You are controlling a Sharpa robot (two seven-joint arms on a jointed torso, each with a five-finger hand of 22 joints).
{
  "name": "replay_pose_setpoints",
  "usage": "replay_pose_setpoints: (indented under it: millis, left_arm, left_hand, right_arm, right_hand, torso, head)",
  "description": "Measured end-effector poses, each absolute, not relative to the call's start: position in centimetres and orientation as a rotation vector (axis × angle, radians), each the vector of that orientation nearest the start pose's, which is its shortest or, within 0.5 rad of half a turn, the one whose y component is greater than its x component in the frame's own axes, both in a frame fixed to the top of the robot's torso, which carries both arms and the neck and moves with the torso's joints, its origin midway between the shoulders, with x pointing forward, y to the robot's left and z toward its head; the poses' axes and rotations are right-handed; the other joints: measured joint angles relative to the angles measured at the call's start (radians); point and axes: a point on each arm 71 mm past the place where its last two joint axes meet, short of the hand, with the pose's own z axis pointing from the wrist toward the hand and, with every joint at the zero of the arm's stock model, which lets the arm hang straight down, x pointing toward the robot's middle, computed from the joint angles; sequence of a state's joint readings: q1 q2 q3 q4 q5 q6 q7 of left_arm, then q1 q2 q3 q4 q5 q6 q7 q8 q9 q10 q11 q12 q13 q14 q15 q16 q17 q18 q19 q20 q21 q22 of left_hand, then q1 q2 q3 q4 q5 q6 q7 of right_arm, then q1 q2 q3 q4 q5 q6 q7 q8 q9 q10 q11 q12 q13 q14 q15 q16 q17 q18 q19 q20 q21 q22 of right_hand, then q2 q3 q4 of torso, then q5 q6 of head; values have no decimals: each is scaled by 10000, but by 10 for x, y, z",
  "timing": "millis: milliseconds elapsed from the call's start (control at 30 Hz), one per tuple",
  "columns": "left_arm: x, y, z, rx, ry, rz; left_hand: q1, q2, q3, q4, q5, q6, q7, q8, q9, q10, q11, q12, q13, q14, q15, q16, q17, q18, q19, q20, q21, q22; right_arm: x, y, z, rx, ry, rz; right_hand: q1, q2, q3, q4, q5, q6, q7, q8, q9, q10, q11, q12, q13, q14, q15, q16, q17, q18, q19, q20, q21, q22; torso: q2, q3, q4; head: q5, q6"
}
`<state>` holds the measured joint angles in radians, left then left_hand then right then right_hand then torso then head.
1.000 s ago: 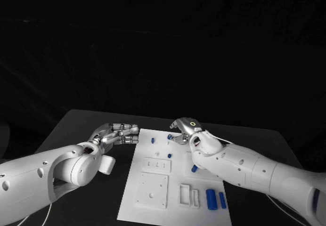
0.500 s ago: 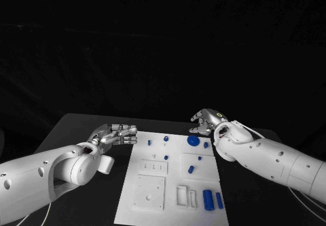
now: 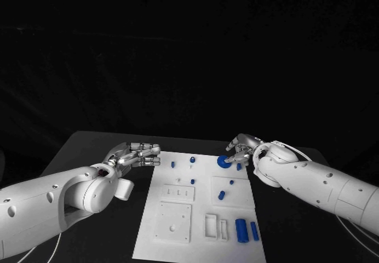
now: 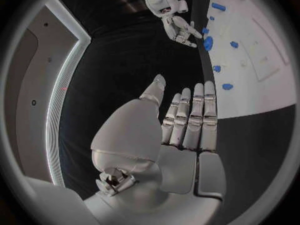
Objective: Assemble the parts on the task board
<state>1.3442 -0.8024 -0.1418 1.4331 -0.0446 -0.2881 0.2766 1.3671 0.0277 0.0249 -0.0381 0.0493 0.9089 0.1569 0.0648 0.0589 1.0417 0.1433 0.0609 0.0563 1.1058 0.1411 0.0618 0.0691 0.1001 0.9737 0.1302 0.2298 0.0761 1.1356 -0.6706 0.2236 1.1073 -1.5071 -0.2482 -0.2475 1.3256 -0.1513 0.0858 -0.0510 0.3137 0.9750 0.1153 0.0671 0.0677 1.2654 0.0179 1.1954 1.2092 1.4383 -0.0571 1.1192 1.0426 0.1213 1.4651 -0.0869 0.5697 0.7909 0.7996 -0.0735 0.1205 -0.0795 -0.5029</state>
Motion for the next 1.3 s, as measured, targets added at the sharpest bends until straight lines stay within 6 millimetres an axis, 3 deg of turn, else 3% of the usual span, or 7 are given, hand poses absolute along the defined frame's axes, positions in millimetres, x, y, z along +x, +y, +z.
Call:
replay_pose_setpoints:
  millis: [567,600,633,667,733,1300]
  left_arm:
    - [519,215,-156,-10278,15268,-14261]
    - [519,215,-156,-10277,15271,-14265]
    - [519,215,-156,-10275,15274,-14269]
    - [519,215,-156,-10275,15276,-14271]
    - [519,215,-156,-10274,15278,-14273]
    - [520,213,-156,-10263,15308,-14302]
  left_hand:
    - [0,0,0,0,0,0,0,0,0,0,-1,0,0,0,0,0,0,-1,0,0,0,0]
    - [0,0,0,0,0,0,0,0,0,1,-1,0,0,0,0,0,0,-1,0,0,0,0]
    - [0,0,0,0,0,0,0,0,0,1,-1,0,0,0,0,0,0,-1,0,0,0,0]
    - [0,0,0,0,0,0,0,0,0,1,-1,0,0,0,0,0,0,-1,0,0,0,0]
    - [0,0,0,0,0,0,0,0,0,1,-1,0,0,0,0,0,0,0,0,0,0,0]
    - [0,0,0,0,0,-26,-26,0,0,1,-1,0,0,0,0,0,0,0,0,0,0,0]
  right_arm:
    - [574,-259,-178,1900,16625,3368]
    - [575,-259,-178,1906,16630,3360]
    - [575,-259,-179,1917,16637,3343]
    - [576,-258,-179,1927,16641,3328]
    - [577,-259,-180,1954,16652,3289]
    - [582,-259,-187,2112,16814,3070]
  right_hand:
    - [28,27,245,-154,194,-169,97,0,-5,163,19,172,251,1,-1,116,126,32,36,36,362,803]
    - [28,27,269,-178,194,-230,76,-6,-14,163,19,172,251,1,-1,116,127,32,36,36,362,837]
    - [28,27,269,-178,194,-796,184,-60,-54,196,-10,202,252,0,-1,124,127,120,36,35,363,871]
    - [28,27,269,-178,194,-980,185,-64,-74,201,-15,204,252,0,0,125,127,165,36,35,363,880]
    - [28,27,295,-204,194,-1063,174,-64,-83,214,-7,205,252,0,0,125,122,178,36,36,362,888]
    - [-125,180,663,-265,236,-688,56,-63,-82,329,-71,279,332,36,-38,193,145,188,0,71,372,1136]
  torso:
    - [-14,-22,11]
    - [-14,-23,10]
    - [-14,-23,10]
    - [-14,-23,10]
    - [-13,-23,11]
    - [-21,-40,20]
  head:
    - [-38,-50]
    - [-38,-49]
    - [-39,-49]
    - [-39,-48]
    - [-36,-49]
    - [-22,-73]
